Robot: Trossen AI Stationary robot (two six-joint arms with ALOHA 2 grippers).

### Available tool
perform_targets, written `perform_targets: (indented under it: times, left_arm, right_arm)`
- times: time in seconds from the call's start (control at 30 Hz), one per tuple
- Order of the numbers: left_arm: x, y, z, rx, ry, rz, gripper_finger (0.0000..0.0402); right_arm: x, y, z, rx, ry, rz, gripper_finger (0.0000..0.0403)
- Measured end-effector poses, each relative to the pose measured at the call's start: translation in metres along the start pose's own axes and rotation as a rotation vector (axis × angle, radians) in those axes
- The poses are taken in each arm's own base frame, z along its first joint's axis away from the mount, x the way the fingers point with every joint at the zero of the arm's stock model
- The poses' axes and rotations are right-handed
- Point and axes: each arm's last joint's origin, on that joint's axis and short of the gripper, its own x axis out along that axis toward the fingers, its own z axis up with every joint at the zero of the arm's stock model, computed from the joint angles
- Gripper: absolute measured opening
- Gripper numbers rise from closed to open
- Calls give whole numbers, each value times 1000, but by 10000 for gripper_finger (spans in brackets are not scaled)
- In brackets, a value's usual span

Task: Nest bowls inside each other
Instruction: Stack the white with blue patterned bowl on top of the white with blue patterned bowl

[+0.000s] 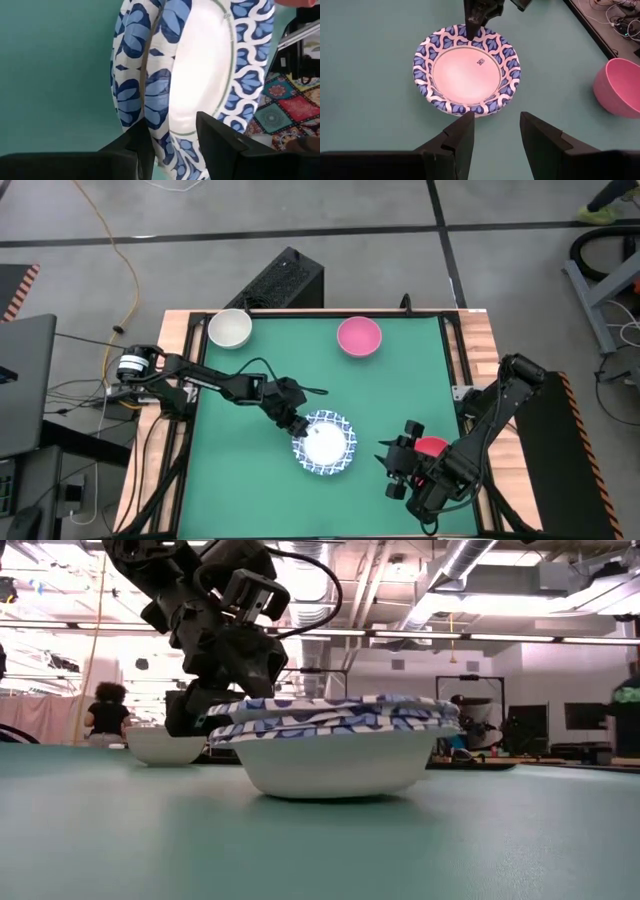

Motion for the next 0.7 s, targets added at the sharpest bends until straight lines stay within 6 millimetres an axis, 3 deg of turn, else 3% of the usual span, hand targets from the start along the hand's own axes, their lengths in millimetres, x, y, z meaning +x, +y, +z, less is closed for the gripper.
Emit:
perform_targets:
  times: [0.7]
  left_arm:
    - [-8,3,9,-4,47,-54,128]
  right_arm:
    - [0,1,1,8,-5,7,179]
